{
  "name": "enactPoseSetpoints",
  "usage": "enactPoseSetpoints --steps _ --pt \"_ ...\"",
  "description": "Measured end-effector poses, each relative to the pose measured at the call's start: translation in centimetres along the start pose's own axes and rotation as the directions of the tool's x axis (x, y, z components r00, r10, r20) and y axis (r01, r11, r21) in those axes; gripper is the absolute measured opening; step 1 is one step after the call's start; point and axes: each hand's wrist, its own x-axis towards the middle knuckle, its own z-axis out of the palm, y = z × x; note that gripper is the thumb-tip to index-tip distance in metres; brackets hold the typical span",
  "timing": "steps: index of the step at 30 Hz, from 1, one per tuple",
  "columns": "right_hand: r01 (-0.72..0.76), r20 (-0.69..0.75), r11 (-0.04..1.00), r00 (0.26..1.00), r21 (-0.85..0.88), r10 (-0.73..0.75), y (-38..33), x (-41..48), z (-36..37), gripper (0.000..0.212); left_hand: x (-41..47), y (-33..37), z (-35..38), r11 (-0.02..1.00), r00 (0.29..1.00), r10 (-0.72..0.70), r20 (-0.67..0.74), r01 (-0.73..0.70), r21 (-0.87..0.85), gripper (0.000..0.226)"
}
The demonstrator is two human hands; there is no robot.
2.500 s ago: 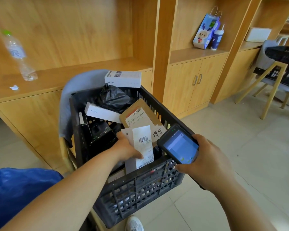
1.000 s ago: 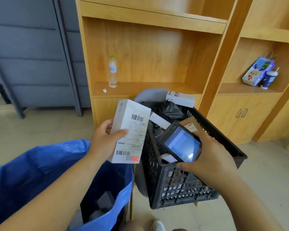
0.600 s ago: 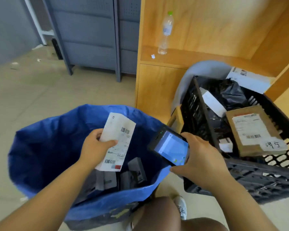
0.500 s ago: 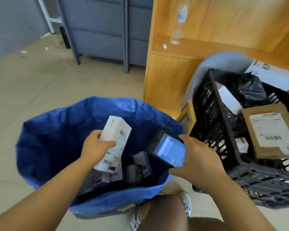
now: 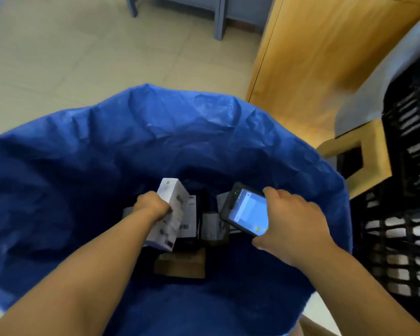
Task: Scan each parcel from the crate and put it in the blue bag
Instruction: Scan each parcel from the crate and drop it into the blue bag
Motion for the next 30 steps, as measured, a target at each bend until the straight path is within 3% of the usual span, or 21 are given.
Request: enactPoseSetpoints --steps 5,8,13,19,26,30 --pt "0.052 0.041 0.999 0.998 0.016 -0.053 -0.4 2.4 2.0 0.06 3.6 -2.4 3.4 0.97 0.999 -0.016 0.036 0.024 -0.242 0.045" --pt "0.076 0.071 0.997 0.994 0.029 -0.078 -0.6 3.2 2.8 0.059 5.1 -3.5 4.9 0.961 0.999 0.012 0.042 0.0 -0.276 0.044" --pt "0.089 0.108 0.995 0.99 0.049 -0.094 -0.8 4.1 3.1 0.062 5.5 -3.2 7.3 0.997 0.998 0.053 0.023 -0.052 -0.063 0.033" --pt "0.064 0.086 0.998 0.994 0.021 -0.065 0.0 3.5 1.8 0.06 4.0 -2.6 6.6 0.992 0.992 0.053 0.114 -0.065 0.11 0.028" --pt "-0.02 0.016 1.0 1.0 -0.016 0.02 1.1 0.2 -2.4 0.062 -0.4 -0.7 1.4 0.936 0.972 0.215 0.09 -0.231 0.266 0.025" --pt "-0.086 -0.049 0.995 0.995 -0.04 0.084 2.1 -3.8 -5.7 0.07 -5.3 1.3 -1.9 0.891 0.921 0.389 -0.022 -0.37 0.263 0.026"
